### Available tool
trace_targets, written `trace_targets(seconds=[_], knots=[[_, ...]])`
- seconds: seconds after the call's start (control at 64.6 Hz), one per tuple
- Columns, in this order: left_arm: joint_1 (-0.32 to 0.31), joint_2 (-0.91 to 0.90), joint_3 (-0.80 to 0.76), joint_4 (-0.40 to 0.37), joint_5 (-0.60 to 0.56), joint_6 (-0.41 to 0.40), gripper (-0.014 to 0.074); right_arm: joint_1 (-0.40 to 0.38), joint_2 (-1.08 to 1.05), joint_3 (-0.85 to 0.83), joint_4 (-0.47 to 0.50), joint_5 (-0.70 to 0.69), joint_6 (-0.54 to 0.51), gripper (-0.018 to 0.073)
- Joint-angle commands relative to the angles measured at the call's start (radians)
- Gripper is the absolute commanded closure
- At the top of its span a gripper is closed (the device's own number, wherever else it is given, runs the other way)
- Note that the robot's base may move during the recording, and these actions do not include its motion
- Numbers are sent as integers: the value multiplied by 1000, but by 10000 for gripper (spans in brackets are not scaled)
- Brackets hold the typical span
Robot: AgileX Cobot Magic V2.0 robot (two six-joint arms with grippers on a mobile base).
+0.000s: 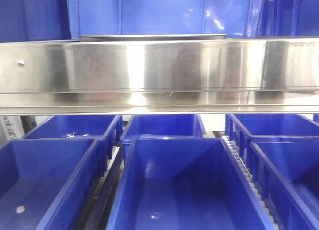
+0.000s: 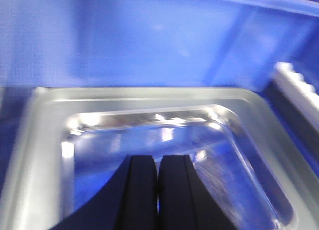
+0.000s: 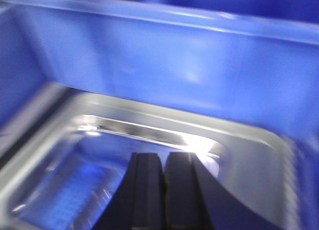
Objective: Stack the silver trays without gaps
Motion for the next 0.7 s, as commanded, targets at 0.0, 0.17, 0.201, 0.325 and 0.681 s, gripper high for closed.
trace_targets(seconds=[0.0,0.17,0.201,0.325,0.681], knots=[[-2,-62,103,-4,-181,3,601,-1,-61,107,-38,-165,-13,640],[-2,-189,344,34,-456,3,601,-1,-161,317,-88,-422,-13,640],[-2,-213,390,46,-497,3,601,-1,-177,347,-88,-454,-13,640],[-2,-303,535,93,-577,3,601,-1,-248,483,-88,-556,-13,640],[-2,-596,786,97,-563,3,601,-1,-530,738,-88,-553,-13,640]])
